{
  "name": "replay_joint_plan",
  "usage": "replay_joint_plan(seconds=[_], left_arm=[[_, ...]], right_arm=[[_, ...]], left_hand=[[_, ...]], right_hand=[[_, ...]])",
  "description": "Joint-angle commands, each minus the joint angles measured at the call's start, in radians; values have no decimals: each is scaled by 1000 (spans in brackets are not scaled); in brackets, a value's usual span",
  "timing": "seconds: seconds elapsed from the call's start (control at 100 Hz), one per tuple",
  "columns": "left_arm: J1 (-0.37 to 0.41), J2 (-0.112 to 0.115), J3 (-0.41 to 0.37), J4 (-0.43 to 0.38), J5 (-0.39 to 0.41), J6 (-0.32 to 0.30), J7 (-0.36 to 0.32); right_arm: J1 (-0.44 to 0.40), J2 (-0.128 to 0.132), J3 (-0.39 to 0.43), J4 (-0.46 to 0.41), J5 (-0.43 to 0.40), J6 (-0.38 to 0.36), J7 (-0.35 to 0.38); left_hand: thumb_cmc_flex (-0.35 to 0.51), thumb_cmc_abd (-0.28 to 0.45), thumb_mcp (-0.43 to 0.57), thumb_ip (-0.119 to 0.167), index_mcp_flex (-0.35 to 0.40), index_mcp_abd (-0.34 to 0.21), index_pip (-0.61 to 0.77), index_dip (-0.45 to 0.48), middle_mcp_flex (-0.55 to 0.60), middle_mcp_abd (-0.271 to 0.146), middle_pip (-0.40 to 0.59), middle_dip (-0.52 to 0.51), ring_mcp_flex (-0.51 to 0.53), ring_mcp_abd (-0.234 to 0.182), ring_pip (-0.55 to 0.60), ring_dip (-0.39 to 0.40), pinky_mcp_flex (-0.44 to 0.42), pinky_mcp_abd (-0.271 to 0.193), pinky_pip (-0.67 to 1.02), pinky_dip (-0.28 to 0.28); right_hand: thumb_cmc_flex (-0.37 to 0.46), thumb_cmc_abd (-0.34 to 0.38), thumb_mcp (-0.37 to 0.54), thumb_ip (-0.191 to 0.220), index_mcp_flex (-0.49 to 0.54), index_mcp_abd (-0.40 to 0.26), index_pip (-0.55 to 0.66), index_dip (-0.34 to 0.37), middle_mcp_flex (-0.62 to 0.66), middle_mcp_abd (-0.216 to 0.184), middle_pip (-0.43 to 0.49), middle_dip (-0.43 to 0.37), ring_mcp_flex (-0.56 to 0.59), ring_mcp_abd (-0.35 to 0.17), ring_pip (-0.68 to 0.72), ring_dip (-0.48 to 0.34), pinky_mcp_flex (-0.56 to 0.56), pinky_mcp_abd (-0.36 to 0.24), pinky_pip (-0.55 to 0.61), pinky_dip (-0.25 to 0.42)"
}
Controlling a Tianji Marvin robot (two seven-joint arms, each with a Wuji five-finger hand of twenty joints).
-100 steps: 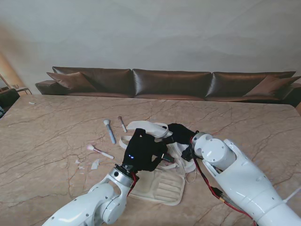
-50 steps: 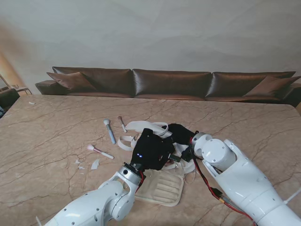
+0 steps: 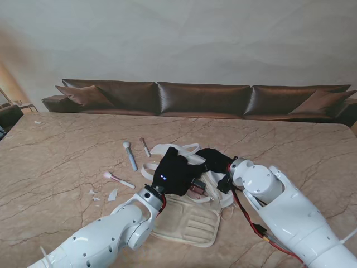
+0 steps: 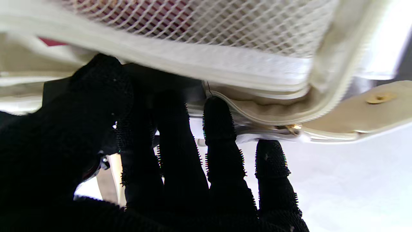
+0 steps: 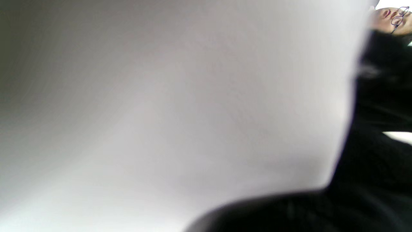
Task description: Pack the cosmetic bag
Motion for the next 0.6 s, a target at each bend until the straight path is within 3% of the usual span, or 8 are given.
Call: replay_joint_plan(seconds=[0.0,0.11,0.21,0.34,0.48,0.59], left_arm=[[-3,15,-11,19,-1,13,-21],[-12,21,-8,27,7,17,-39],[-12,22,-9,30,4,9,-47],[-5,28,-17,24,9,-3,-55],[14,41,-45,-2,25,-14,-90],[26,53,-67,-25,48,-14,-124]], right_arm=[[-3,-1,4,-25,4,-9,2],[-3,-1,4,-25,6,-12,2],[-1,-1,0,-23,5,-17,1],[0,-2,-1,-23,5,-17,0],[-1,-2,0,-26,2,-12,-3],[-2,-2,1,-29,-2,-11,-6]], left_hand=[[58,26,32,6,56,-122,109,6,70,-13,11,2,4,85,-1,15,-12,33,-16,-12],[60,57,24,13,44,-100,103,1,52,-6,10,5,-16,91,-8,13,-29,36,-23,-14],[62,100,12,28,23,-36,59,-20,8,13,-13,-5,-49,101,-26,9,-55,37,-36,-17],[41,125,1,33,-39,93,-109,-8,-227,53,177,-156,-114,110,-57,3,-94,35,-58,-11],[-7,215,12,67,-80,172,-225,1,-351,87,211,-234,-179,131,-79,-7,-149,33,-87,-14],[-41,257,6,80,-88,197,-262,-1,-383,101,207,-242,-206,139,-86,-11,-169,31,-98,-15]], right_hand=[[72,60,89,28,76,-223,97,67,27,-21,55,20,80,-9,91,29,36,-50,89,20],[71,59,89,29,77,-223,95,71,27,-21,53,21,80,-9,91,29,36,-50,89,20],[70,59,90,29,78,-224,93,73,28,-22,53,22,81,-11,92,29,36,-50,89,20],[69,57,91,29,78,-223,91,74,29,-23,53,22,81,-12,92,29,36,-50,89,21],[67,55,94,29,79,-222,90,74,30,-22,53,23,81,-11,93,30,36,-50,89,21],[66,55,95,29,80,-223,89,74,30,-24,52,22,81,-11,94,30,36,-50,89,21]])
